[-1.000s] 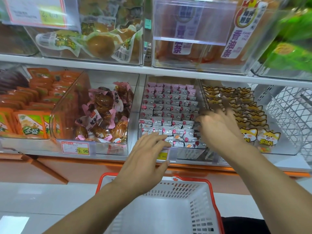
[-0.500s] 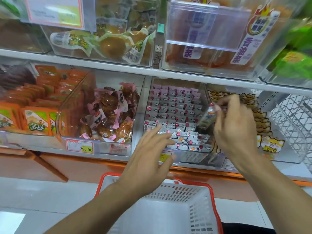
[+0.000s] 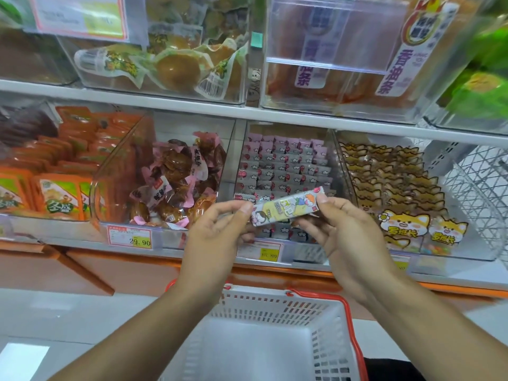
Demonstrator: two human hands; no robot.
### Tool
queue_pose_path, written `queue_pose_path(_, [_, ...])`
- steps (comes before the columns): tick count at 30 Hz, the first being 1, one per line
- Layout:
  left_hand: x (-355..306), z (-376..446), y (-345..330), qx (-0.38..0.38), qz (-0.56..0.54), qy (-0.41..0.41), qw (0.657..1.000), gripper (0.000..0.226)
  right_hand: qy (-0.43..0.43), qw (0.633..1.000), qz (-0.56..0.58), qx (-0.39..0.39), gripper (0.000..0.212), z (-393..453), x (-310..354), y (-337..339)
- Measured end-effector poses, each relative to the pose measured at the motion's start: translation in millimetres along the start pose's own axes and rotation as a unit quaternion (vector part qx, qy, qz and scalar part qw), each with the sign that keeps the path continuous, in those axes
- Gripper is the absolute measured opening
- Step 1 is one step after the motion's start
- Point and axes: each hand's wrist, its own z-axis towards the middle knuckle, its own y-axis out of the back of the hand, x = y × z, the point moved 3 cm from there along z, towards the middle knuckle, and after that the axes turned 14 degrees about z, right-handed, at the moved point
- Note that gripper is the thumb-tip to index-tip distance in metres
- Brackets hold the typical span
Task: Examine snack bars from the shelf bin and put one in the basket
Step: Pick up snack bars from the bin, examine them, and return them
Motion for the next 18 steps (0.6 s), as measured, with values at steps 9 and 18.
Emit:
queue_pose_path(9, [3.8, -0.5, -4.6, 0.029, -0.129, 0.060, 0.989, 0.043, -0.035, 0.999, 0.026, 0.006, 0.009, -2.6, -3.9, -1.1])
queue_pose_path(18, [7.0, 3.6, 0.7, -0.011, -0.020, 0.078, 0.997, 0.022, -0.030, 0.998, -0.017, 0.050, 0.004, -4.2, -0.7, -0.1])
